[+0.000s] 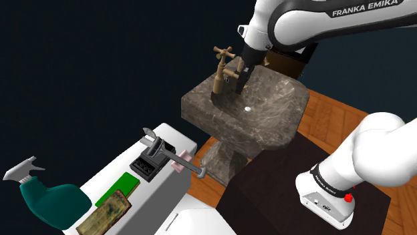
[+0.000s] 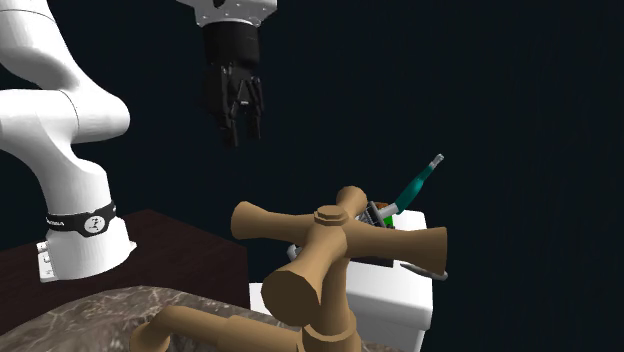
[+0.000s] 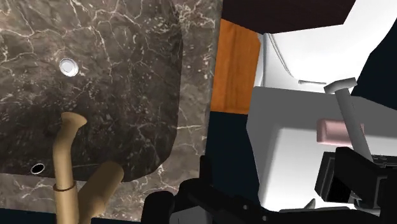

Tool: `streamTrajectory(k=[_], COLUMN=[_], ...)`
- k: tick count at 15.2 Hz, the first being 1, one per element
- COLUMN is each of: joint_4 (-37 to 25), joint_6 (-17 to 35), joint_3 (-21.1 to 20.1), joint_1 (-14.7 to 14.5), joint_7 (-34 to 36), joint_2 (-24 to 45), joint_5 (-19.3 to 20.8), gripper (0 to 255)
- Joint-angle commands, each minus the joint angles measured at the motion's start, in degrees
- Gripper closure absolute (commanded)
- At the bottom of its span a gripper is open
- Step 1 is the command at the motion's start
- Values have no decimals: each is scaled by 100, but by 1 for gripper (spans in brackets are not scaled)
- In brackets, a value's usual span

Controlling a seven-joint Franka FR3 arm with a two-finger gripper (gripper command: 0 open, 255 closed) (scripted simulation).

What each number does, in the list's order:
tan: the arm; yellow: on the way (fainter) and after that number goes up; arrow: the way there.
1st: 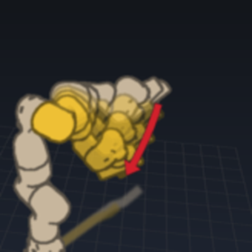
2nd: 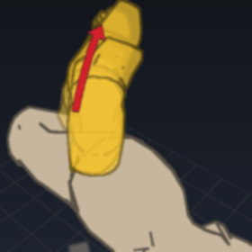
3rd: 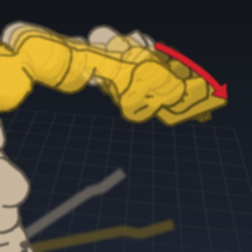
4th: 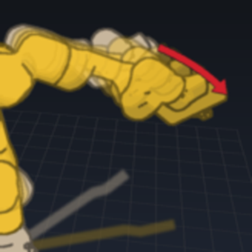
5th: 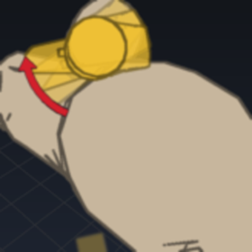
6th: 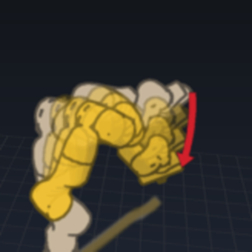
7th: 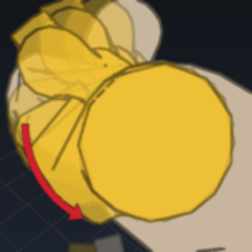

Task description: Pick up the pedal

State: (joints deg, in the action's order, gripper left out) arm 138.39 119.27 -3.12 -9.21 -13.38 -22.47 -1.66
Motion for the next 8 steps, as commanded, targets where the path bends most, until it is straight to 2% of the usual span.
streamTrajectory(k=[1,8], joint_4=[-38,-383], joint_6=[357,1364], joint_3=[-12,-147], joint_1=[-110,-453], joint_7=[-270,-1156], joint_2=[371,1675], joint_5=[-47,-227], gripper=[0,0])
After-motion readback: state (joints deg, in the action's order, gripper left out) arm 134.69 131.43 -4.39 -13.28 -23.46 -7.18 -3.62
